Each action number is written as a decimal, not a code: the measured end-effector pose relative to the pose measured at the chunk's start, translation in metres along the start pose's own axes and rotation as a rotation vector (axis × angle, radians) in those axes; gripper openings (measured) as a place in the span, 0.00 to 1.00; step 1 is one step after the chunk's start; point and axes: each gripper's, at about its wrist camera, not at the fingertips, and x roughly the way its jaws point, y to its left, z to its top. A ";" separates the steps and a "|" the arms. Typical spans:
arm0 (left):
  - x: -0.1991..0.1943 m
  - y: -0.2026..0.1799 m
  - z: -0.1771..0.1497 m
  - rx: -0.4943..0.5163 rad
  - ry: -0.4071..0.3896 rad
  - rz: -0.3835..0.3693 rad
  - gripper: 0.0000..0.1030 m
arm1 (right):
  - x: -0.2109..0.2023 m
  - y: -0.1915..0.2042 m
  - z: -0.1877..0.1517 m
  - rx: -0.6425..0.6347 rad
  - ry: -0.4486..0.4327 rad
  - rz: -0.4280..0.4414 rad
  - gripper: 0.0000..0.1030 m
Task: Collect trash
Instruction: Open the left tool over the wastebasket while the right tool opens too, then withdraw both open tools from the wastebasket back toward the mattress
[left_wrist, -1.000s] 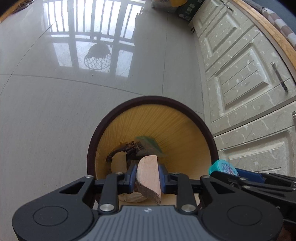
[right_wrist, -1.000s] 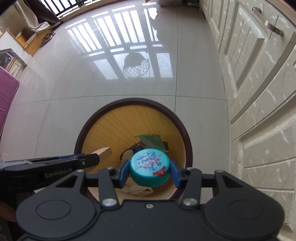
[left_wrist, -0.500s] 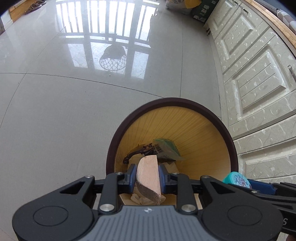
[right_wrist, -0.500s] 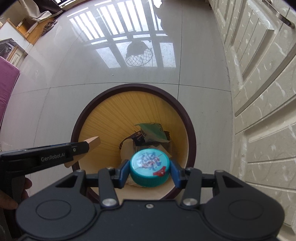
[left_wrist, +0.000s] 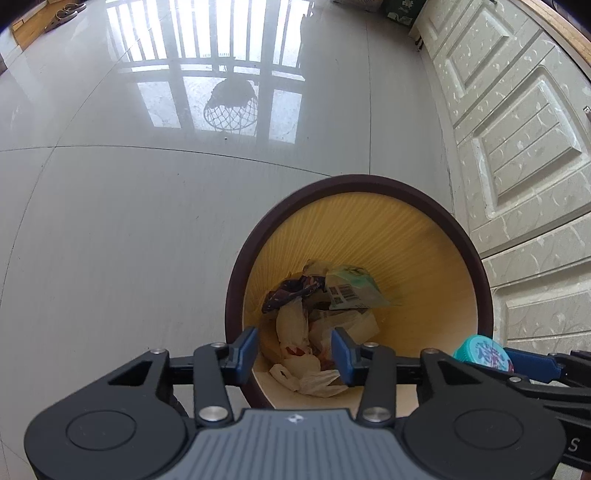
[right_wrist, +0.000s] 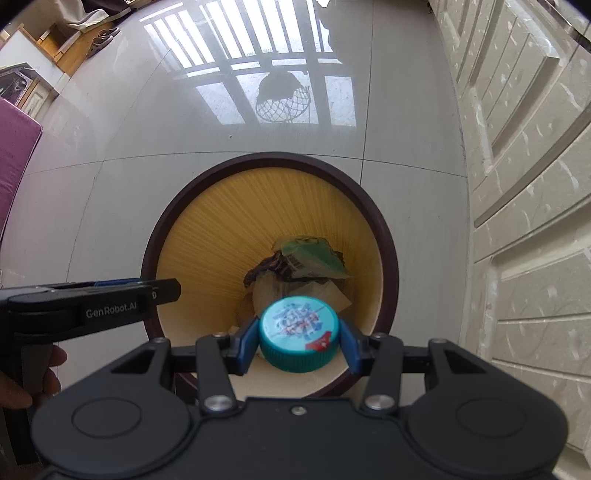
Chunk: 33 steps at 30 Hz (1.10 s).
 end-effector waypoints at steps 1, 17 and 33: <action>0.000 -0.001 0.000 0.008 0.003 0.005 0.57 | 0.002 0.001 -0.001 -0.010 0.008 -0.001 0.47; 0.003 -0.007 -0.003 0.099 0.038 0.019 0.88 | 0.015 0.002 -0.009 -0.090 0.067 -0.089 0.56; 0.003 -0.002 -0.006 0.161 0.070 0.049 1.00 | 0.007 -0.010 -0.008 -0.056 0.034 -0.146 0.79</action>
